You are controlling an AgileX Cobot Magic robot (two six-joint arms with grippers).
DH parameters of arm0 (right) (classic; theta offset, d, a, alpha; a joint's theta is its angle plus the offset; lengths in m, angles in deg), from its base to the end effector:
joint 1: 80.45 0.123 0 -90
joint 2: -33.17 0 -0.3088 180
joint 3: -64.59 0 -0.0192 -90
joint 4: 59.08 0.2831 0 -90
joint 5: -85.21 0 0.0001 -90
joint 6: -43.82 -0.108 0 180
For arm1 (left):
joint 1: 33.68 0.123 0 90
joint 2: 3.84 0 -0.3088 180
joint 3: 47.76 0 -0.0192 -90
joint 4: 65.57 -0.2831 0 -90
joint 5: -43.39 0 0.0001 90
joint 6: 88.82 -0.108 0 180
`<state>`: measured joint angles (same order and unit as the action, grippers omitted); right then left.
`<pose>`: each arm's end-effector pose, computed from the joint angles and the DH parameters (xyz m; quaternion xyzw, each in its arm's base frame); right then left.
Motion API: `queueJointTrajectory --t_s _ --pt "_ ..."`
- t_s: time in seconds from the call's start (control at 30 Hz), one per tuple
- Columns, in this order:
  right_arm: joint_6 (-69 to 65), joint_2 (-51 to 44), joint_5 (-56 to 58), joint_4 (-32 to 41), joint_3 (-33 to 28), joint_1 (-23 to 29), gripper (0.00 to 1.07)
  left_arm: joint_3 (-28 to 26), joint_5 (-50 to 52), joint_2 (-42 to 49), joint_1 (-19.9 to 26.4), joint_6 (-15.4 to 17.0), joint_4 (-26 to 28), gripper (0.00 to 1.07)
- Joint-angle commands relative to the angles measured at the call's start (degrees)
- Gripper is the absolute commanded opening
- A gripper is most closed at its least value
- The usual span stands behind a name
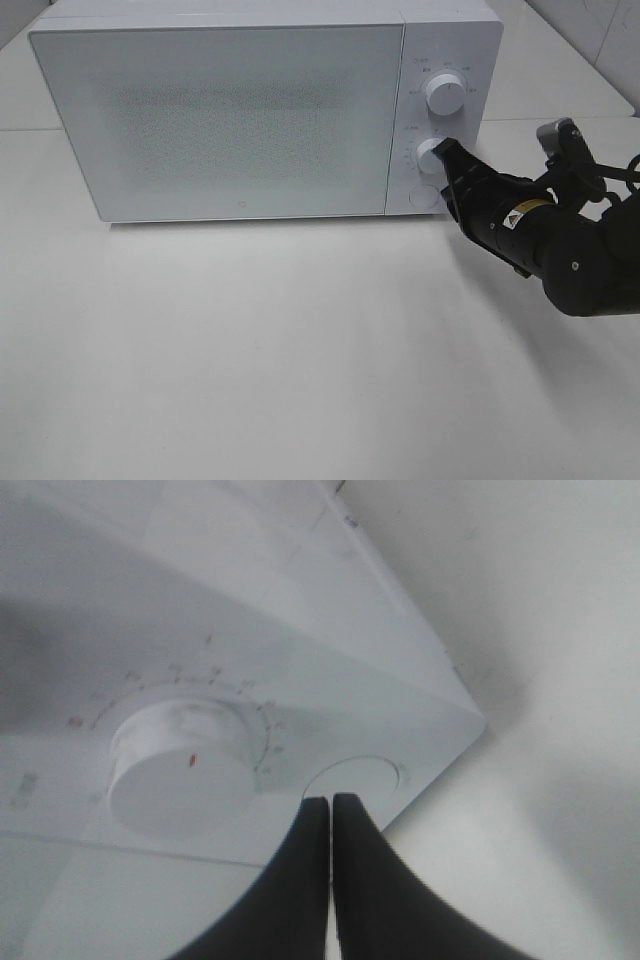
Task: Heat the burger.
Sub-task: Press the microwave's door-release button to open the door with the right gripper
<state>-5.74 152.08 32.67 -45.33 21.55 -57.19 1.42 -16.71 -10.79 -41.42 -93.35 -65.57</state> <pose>0.3340 0.1214 0.0934 0.2957 0.7631 0.3119 0.4827 0.0145 -0.0020 0.2863 0.0907 0.8442 -0.0148 0.5280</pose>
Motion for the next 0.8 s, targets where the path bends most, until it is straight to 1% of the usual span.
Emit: queueJointTrajectory --t_s 0.03,0.07,0.23,0.33,0.4,0.63,0.77,0.8 --pt "-3.09 -0.23 -1.32 3.38 0.52 0.29 0.00 0.17 0.80 1.20 0.17 -0.06 0.40 0.00" --pt "-3.90 -0.23 -1.09 5.27 0.63 0.29 0.00 0.17 0.80 1.20 0.17 -0.06 0.40 0.00" --pt "-4.24 -0.06 -0.52 5.84 1.32 0.29 0.00 0.17 0.80 1.20 0.17 -0.06 0.40 0.00" --pt "-4.76 1.09 0.23 5.10 2.41 0.29 0.00 0.17 0.80 1.20 0.17 -0.06 0.40 0.00" --pt "-7.33 2.23 0.23 4.30 3.38 0.29 0.00 0.17 0.80 1.20 0.17 -0.06 0.40 0.00" --pt "-9.80 2.64 0.29 3.95 3.61 0.29 0.00 0.17 0.80 1.20 0.17 -0.06 0.40 0.00" --pt "-10.14 4.81 0.52 3.27 4.13 0.29 0.00 0.17 0.80 1.20 0.17 -0.06 0.40 0.00" --pt "-11.97 6.36 0.34 2.29 4.53 0.29 0.00 0.17 0.80 1.20 0.17 -0.06 0.40 0.00"
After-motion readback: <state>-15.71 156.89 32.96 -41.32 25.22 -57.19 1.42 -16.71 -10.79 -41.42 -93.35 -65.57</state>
